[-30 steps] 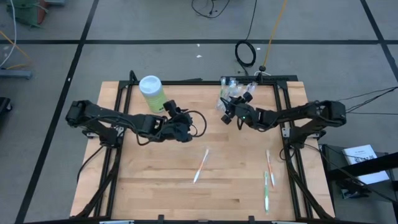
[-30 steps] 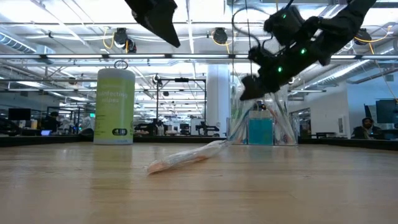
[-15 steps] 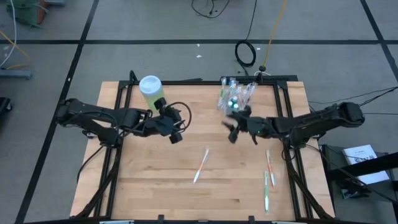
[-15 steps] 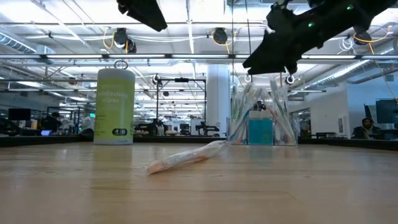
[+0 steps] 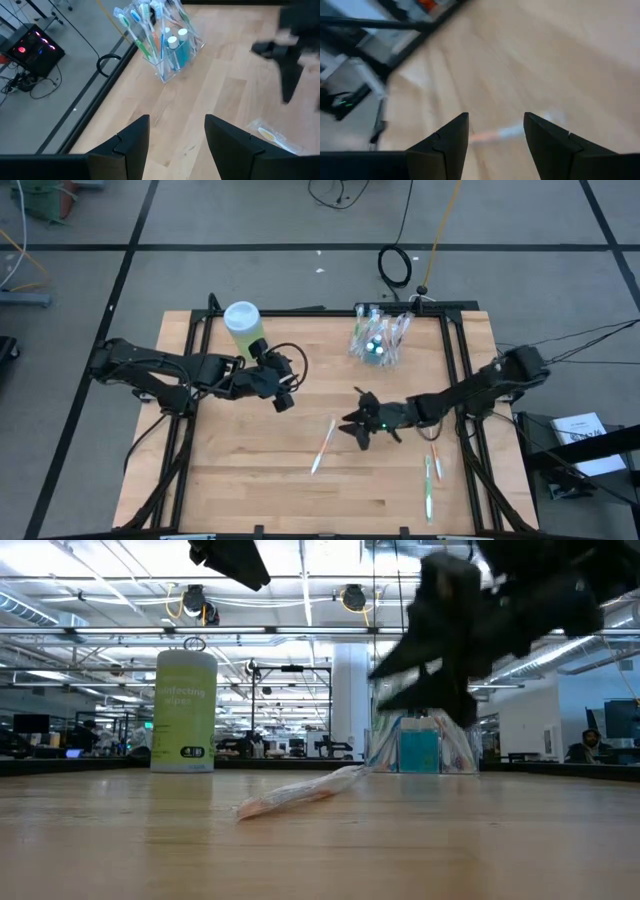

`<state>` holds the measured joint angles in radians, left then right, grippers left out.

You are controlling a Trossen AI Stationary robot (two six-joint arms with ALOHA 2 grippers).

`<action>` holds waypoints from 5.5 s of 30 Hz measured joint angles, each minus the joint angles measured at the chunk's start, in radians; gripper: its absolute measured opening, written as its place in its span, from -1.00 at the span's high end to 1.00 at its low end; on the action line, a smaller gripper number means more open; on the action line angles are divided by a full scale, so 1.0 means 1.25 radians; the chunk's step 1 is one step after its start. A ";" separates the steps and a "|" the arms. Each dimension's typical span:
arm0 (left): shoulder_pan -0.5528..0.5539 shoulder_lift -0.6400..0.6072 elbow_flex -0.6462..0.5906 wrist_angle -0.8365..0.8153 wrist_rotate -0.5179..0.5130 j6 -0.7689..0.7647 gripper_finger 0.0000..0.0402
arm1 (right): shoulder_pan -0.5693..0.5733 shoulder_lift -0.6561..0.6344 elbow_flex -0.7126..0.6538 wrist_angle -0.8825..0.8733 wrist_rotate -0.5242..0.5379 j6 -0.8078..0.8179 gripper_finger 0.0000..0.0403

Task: Pick & Place toothbrushing station
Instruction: Put the orange toothbrush into the transparent organizer

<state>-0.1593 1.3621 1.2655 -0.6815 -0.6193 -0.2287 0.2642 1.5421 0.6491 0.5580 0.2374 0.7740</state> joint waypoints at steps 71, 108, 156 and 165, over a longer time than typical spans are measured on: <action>-0.001 0.005 -0.001 0.004 0.015 0.019 0.03 | -0.060 0.273 0.208 0.027 -0.111 -0.558 0.33; -0.001 0.005 -0.001 0.002 0.056 0.048 0.02 | -0.119 0.387 0.309 -0.121 -0.375 -1.067 0.65; -0.001 0.004 -0.001 -0.001 0.056 0.033 0.03 | -0.105 -0.309 0.302 -1.246 0.794 -1.483 1.00; 0.000 0.004 -0.001 0.003 0.056 0.034 0.02 | -0.209 -0.308 0.201 -1.196 0.791 -1.576 1.00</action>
<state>-0.1599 1.3674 1.2648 -0.6781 -0.5495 -0.1863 0.0033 1.1568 0.8999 -0.9369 1.2258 -1.1963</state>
